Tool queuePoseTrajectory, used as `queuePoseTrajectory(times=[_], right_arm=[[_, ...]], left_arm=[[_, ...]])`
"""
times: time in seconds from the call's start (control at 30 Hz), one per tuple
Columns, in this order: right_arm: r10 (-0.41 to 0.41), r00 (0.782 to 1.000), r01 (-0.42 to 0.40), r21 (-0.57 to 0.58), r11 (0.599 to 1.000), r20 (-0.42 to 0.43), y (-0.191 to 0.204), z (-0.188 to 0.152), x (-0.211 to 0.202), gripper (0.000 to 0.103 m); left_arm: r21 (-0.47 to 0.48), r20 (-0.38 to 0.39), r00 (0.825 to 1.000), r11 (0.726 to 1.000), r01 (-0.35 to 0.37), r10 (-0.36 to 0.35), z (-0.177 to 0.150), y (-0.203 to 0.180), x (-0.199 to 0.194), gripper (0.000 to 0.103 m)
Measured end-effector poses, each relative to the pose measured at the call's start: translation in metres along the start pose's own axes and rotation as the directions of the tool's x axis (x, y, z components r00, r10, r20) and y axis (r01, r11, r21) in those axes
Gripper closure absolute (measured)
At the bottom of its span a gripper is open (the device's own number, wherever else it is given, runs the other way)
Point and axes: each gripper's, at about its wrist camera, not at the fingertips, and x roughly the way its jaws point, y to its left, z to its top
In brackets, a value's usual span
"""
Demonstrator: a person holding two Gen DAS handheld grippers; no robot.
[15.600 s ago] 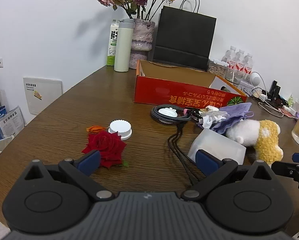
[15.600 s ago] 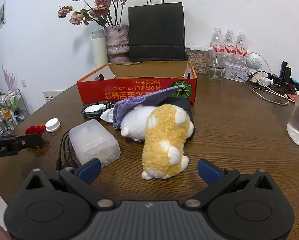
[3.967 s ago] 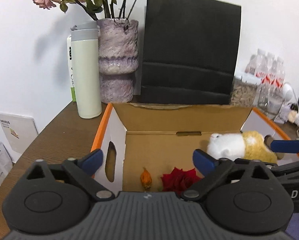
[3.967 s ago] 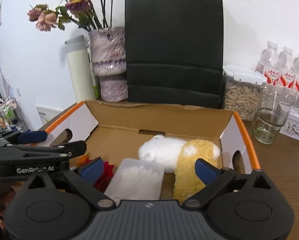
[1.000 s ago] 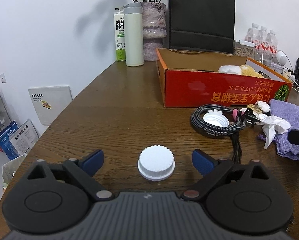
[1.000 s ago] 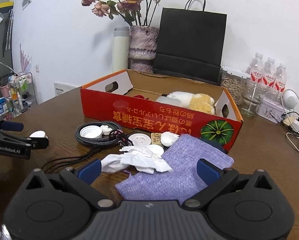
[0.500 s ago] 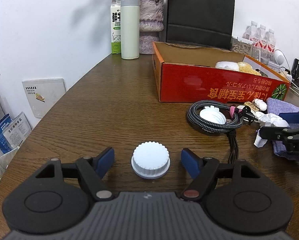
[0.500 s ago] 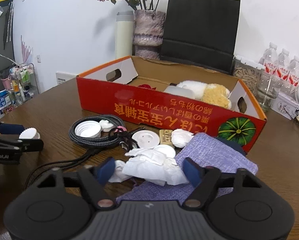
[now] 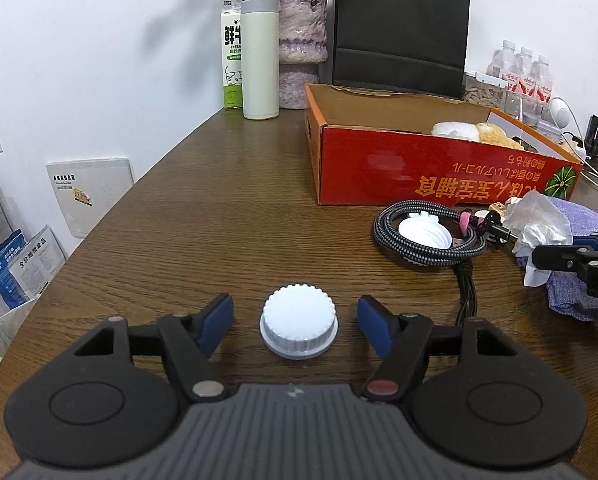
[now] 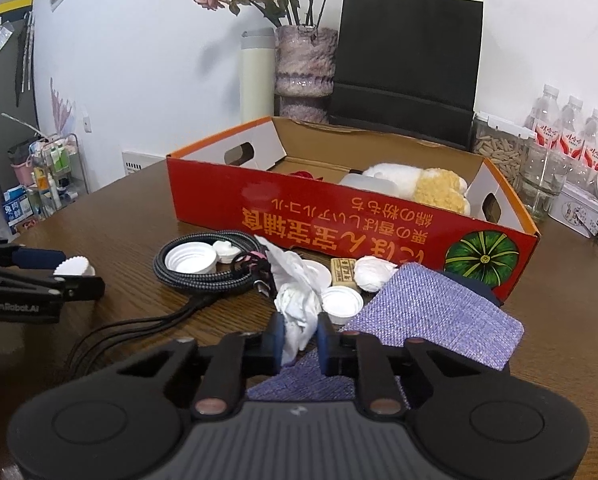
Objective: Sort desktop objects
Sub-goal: 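Grasp the white bottle cap with the left tool while the right tool grasps the white tissue, then carry cap and tissue into the cardboard box and open both tools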
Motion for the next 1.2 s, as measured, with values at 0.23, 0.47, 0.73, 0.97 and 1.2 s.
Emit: queuePoseTrajectory(times=[0.23,0.47,0.73,0.97,1.2], right_arm=[[0.003,0.999,-0.003,0.002,1.000,0.041,0.003,-0.003,-0.014,0.090],[0.007,0.997,-0.008,0.009,1.000,0.074,0.002,-0.004,-0.027,0.090],[0.005,0.993,-0.005,0.006,1.000,0.115,-0.001,0.001,-0.042,0.091],[-0.016,0.981,0.019,-0.018,1.000,0.194,-0.008,0.023,-0.059,0.091],[-0.042,0.956,0.048,-0.013,0.999,0.290,-0.020,0.057,-0.063,0.091]], left_arm=[[-0.009,0.016,1.000,1.000,0.010,-0.009,0.000,-0.003,-0.003,0.062],[-0.016,0.022,1.000,1.000,0.006,-0.006,-0.001,-0.005,-0.006,0.062],[-0.016,0.078,0.996,0.999,0.043,-0.041,0.010,-0.008,-0.021,0.062],[0.026,0.189,0.979,0.997,0.075,-0.078,0.049,-0.021,-0.037,0.062],[0.081,0.309,0.942,0.990,0.112,-0.132,0.096,-0.050,-0.041,0.062]])
